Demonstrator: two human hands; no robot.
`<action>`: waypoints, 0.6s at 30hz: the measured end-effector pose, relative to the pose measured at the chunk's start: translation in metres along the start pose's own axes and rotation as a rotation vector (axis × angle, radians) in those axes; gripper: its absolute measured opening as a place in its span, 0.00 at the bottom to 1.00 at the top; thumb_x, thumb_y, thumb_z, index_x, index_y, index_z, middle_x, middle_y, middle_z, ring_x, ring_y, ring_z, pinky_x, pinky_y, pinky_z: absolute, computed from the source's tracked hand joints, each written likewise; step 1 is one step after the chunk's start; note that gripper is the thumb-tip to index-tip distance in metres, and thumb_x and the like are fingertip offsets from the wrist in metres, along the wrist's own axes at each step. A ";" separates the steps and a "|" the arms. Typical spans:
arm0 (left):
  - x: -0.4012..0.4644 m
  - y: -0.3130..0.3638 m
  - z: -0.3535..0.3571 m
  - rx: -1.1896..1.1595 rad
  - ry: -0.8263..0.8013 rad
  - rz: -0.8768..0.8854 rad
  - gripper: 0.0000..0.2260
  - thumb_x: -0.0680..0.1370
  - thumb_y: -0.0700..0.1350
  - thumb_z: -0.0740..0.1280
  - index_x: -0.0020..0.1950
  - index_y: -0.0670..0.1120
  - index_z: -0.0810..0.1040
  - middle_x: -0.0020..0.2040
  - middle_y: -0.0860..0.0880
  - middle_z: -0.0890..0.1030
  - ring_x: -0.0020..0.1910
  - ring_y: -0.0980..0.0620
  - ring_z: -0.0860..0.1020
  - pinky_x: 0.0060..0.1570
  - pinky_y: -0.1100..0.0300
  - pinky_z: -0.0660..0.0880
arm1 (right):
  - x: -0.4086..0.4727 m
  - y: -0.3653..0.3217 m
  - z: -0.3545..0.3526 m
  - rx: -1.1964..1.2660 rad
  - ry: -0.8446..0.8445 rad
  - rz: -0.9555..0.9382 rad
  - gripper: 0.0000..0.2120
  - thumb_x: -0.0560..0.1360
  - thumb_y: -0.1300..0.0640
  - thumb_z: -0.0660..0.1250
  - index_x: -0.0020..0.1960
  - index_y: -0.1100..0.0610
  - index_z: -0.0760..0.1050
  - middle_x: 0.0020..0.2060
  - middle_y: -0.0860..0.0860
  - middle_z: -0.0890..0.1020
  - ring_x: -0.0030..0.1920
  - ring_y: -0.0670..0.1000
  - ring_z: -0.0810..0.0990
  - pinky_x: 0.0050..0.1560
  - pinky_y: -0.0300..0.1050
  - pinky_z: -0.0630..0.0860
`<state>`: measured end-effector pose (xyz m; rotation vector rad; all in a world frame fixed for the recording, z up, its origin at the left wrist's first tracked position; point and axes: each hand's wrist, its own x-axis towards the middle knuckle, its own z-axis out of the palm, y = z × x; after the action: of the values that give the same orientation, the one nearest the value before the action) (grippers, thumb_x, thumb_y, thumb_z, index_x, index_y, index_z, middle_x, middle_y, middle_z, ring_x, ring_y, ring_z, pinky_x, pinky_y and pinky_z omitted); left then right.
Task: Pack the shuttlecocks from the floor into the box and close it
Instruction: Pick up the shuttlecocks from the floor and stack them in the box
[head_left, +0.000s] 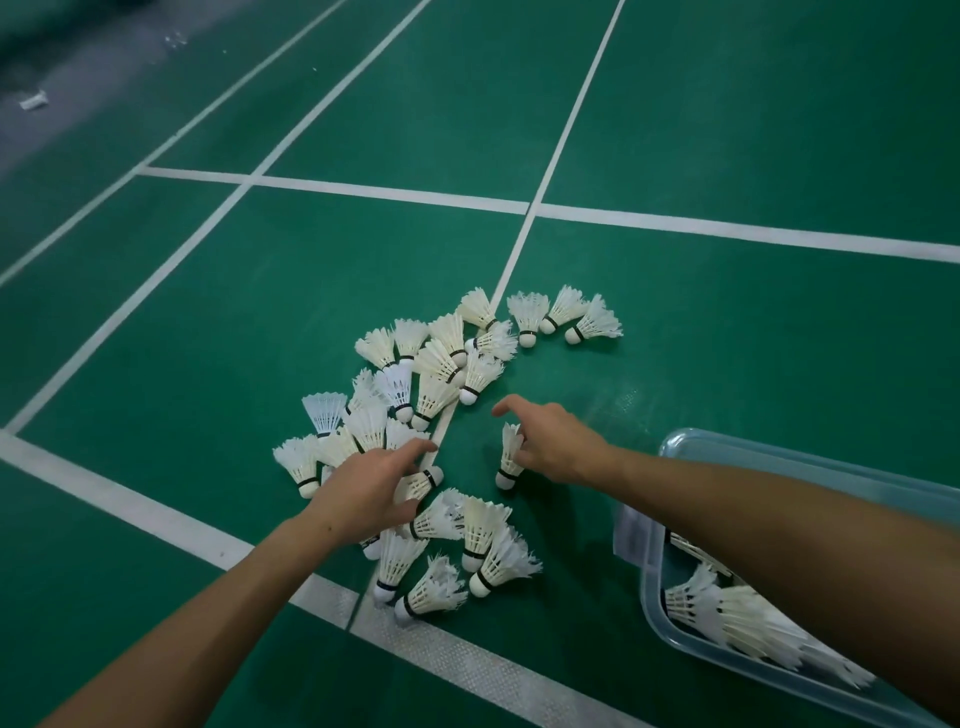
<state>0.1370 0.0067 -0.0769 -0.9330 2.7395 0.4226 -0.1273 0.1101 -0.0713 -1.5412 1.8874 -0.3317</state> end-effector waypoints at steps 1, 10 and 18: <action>-0.001 0.002 -0.001 0.020 0.000 0.010 0.32 0.78 0.54 0.70 0.78 0.63 0.60 0.65 0.55 0.83 0.59 0.53 0.81 0.57 0.53 0.80 | -0.001 0.000 0.001 -0.002 0.003 -0.003 0.29 0.80 0.64 0.68 0.77 0.49 0.65 0.38 0.48 0.75 0.37 0.50 0.75 0.36 0.49 0.73; -0.003 0.029 0.006 0.217 -0.071 0.125 0.38 0.72 0.75 0.60 0.79 0.64 0.55 0.61 0.56 0.74 0.59 0.54 0.74 0.67 0.49 0.68 | -0.020 -0.004 -0.039 0.055 0.102 -0.053 0.26 0.78 0.61 0.69 0.72 0.44 0.70 0.48 0.55 0.83 0.44 0.57 0.83 0.48 0.59 0.83; 0.006 0.036 0.008 -0.039 -0.025 0.067 0.38 0.73 0.74 0.67 0.77 0.57 0.65 0.74 0.55 0.73 0.52 0.60 0.79 0.57 0.59 0.80 | -0.092 0.014 -0.133 0.115 0.254 -0.031 0.23 0.76 0.59 0.76 0.67 0.44 0.75 0.46 0.48 0.79 0.41 0.51 0.80 0.47 0.51 0.81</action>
<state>0.1111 0.0332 -0.0789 -0.8418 2.7550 0.4976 -0.2151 0.1724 0.0500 -1.5097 1.9985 -0.6660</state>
